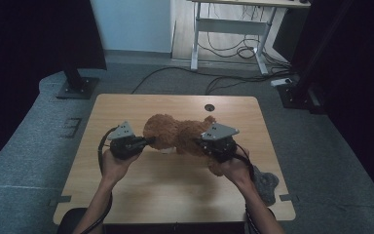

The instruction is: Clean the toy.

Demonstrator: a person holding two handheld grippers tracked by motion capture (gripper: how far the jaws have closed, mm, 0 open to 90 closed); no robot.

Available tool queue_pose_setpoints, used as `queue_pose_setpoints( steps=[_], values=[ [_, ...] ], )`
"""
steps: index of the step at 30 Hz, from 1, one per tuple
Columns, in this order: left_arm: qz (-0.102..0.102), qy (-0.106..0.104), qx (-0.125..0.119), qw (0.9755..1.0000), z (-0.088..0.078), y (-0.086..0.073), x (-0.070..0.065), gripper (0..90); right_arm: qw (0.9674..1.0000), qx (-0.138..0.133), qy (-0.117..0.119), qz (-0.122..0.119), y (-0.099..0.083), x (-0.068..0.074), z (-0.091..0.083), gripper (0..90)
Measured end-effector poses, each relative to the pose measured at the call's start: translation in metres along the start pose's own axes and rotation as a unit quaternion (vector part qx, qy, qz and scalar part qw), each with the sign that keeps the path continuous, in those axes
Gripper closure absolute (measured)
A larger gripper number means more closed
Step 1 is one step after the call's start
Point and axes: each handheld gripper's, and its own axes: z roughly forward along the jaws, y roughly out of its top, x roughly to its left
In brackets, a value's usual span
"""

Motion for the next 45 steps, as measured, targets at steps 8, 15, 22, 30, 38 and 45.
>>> queue_pose_setpoints(
  steps=[8, 15, 22, 30, 38, 45],
  values=[
    [-0.011, -0.004, -0.008, 0.9999, -0.009, 0.015, -0.007, 87.7, 1.0000, -0.006, -0.005, -0.003, 0.017, -0.006, -0.011, 83.5],
    [-0.044, -0.013, -0.014, 0.9989, -0.021, 0.010, -0.016, 87.8, 0.9999, 0.000, -0.005, -0.014, 0.024, -0.003, -0.016, 83.5],
    [-0.071, -0.002, -0.002, 0.9975, -0.016, -0.002, -0.011, 88.4, 0.9998, 0.020, 0.003, -0.009, 0.023, -0.006, 0.004, 83.5],
    [-0.093, 0.008, 0.013, 0.9956, -0.002, -0.018, 0.001, 88.4, 0.9991, 0.040, 0.013, 0.006, 0.014, -0.018, 0.035, 83.4],
    [-0.109, 0.013, 0.028, 0.9935, 0.009, -0.034, 0.015, 87.8, 0.9979, 0.059, 0.021, 0.020, 0.002, -0.024, 0.062, 83.3],
    [-0.107, 0.024, 0.041, 0.9931, 0.013, -0.049, 0.023, 81.0, 0.9966, 0.075, 0.023, 0.024, -0.005, -0.025, 0.079, 83.3]
  ],
)
